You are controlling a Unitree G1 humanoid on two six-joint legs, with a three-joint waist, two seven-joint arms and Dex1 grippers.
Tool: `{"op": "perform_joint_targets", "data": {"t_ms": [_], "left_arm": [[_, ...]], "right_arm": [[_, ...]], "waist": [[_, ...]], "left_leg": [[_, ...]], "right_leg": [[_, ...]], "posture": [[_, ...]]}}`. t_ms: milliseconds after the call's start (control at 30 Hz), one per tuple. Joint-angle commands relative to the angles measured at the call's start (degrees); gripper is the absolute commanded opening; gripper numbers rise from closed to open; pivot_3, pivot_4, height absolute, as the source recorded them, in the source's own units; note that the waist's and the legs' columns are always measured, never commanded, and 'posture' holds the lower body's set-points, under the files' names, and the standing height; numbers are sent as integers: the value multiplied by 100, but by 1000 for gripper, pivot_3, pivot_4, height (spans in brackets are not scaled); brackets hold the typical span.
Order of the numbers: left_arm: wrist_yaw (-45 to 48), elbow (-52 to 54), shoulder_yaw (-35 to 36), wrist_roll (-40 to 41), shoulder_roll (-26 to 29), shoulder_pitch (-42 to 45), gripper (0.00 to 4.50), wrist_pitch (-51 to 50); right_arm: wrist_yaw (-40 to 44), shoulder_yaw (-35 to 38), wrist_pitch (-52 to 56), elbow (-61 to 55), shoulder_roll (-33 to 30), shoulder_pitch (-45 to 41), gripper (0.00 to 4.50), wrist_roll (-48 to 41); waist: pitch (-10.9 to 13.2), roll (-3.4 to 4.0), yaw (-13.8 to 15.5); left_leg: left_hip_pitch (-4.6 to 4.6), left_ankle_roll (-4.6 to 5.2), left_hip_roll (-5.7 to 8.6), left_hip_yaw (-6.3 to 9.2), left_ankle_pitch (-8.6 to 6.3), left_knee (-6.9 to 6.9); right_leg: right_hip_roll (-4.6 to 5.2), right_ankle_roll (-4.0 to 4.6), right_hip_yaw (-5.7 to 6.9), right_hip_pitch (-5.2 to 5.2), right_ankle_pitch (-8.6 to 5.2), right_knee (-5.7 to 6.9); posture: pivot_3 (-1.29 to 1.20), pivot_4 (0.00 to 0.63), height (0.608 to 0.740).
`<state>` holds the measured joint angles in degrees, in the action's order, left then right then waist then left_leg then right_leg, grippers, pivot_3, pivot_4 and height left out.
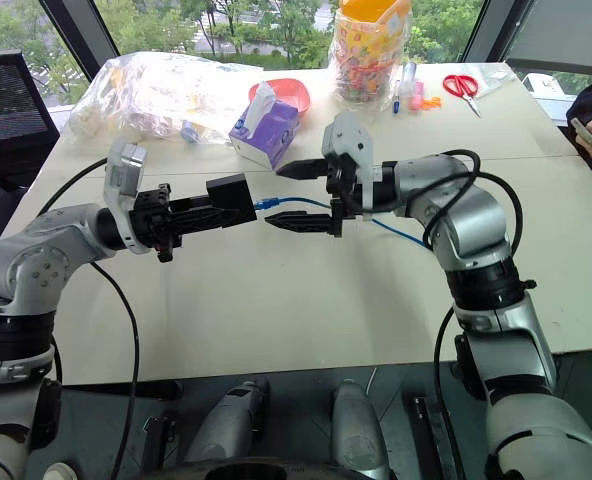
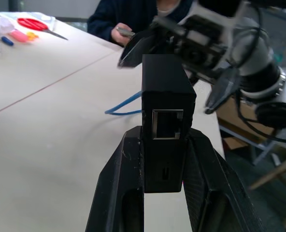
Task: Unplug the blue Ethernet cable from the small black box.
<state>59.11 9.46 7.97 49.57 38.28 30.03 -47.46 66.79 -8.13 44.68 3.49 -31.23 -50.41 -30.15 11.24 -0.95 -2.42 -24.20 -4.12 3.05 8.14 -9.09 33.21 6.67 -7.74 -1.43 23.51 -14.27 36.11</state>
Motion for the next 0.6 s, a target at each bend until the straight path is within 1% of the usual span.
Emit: {"op": "perform_joint_targets", "data": {"t_ms": [33, 200, 267, 300, 367, 600], "left_arm": [[28, 228, 218, 267, 106, 153, 492, -92], [-7, 266, 252, 320, 138, 140, 492, -133], [-24, 268, 252, 324, 142, 134, 492, -135], [-34, 268, 250, 326, 145, 133, 492, -135], [-53, 273, 251, 339, 146, 135, 492, -140], [-48, 298, 191, 350, 131, 140, 492, -164]], "right_arm": [[337, 28, 596, 169, 28, -314, 4210, -399], [492, 30, 889, 298, 118, -453, 4210, -547], [508, 52, 926, 354, 161, -490, 3705, -560], [533, 47, 935, 362, 165, -500, 3320, -557], [574, 11, 971, 367, 163, -525, 2376, -540], [610, -8, 1217, 327, 240, -627, 2376, -637]], "waist": [[0, 0, 7], [0, 0, 0], [0, 0, -3], [0, 0, -5], [0, 0, -7], [0, 0, -8]], "left_leg": [[-3, 0, 0, 0, 0, 0], [-17, 0, 1, 0, 0, 0], [-17, 0, 1, -1, 0, 0], [-17, 0, 1, -1, 0, 0], [-17, 0, 1, -1, 0, 1], [-17, 0, 1, -1, 0, 0]], "right_leg": [[0, -3, 1, 2, 1, 0], [0, -25, 1, 16, 11, 1], [0, -25, 1, 16, 11, 2], [0, -25, 1, 16, 11, 2], [0, -24, 1, 16, 11, 3], [0, -26, 1, 17, 12, 3]], "posture": [[0, 150, 728], [0, 150, 728], [0, 150, 728], [0, 150, 728], [0, 150, 728], [0, 150, 728]]}}
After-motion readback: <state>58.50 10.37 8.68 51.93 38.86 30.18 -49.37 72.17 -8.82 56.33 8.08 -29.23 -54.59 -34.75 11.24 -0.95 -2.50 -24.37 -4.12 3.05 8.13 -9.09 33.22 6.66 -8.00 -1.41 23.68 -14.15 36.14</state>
